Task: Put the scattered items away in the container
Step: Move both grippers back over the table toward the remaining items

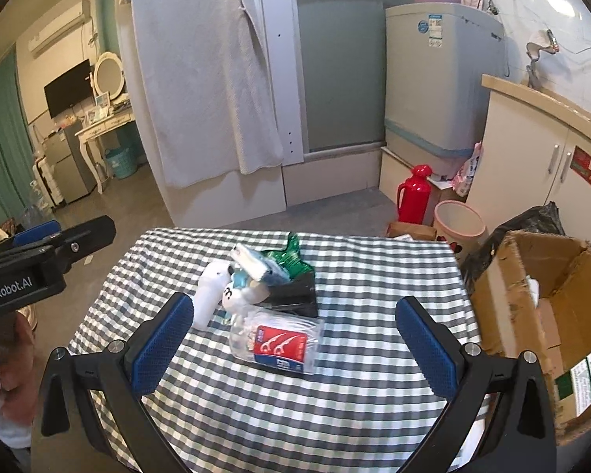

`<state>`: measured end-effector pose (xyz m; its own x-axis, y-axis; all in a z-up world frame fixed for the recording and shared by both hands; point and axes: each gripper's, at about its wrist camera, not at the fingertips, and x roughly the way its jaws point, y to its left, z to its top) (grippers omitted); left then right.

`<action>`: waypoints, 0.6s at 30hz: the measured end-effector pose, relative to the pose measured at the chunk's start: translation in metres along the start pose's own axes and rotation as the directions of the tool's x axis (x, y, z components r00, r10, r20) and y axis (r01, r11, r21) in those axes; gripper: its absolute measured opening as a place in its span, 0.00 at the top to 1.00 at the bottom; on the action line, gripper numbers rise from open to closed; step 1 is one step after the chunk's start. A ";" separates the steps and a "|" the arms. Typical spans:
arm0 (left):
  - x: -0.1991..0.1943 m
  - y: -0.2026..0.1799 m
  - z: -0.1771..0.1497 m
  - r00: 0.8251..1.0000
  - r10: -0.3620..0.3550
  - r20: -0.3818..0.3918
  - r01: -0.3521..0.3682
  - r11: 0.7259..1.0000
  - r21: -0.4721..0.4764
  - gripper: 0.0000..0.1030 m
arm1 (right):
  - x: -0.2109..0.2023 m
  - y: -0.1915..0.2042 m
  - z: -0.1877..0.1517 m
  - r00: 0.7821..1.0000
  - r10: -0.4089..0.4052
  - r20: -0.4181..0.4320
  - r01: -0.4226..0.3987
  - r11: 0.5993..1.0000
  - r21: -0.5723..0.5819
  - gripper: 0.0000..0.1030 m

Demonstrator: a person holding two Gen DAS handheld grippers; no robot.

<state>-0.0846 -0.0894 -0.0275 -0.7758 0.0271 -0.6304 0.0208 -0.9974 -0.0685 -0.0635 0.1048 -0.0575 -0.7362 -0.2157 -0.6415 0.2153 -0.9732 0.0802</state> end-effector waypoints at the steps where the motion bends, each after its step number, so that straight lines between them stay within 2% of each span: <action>1: 0.004 0.001 -0.001 1.000 -0.001 -0.008 0.001 1.000 0.004 0.00 | 0.004 0.001 -0.001 1.000 0.002 -0.006 -0.002 1.000 0.001 0.00; 9: 0.024 0.006 -0.008 0.999 -0.008 -0.046 0.010 0.999 0.040 0.00 | 0.023 0.010 -0.004 0.999 -0.004 -0.038 0.005 1.000 0.011 0.00; 18: 0.046 0.012 -0.015 0.995 -0.026 -0.091 0.030 0.999 0.035 0.00 | 0.041 0.014 -0.009 0.997 -0.010 -0.072 0.011 1.000 0.013 0.00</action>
<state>-0.1102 -0.0988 -0.0688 -0.7153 0.0593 -0.6963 -0.0242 -0.9979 -0.0601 -0.0849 0.0830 -0.0894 -0.6901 -0.1995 -0.6957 0.1986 -0.9766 0.0830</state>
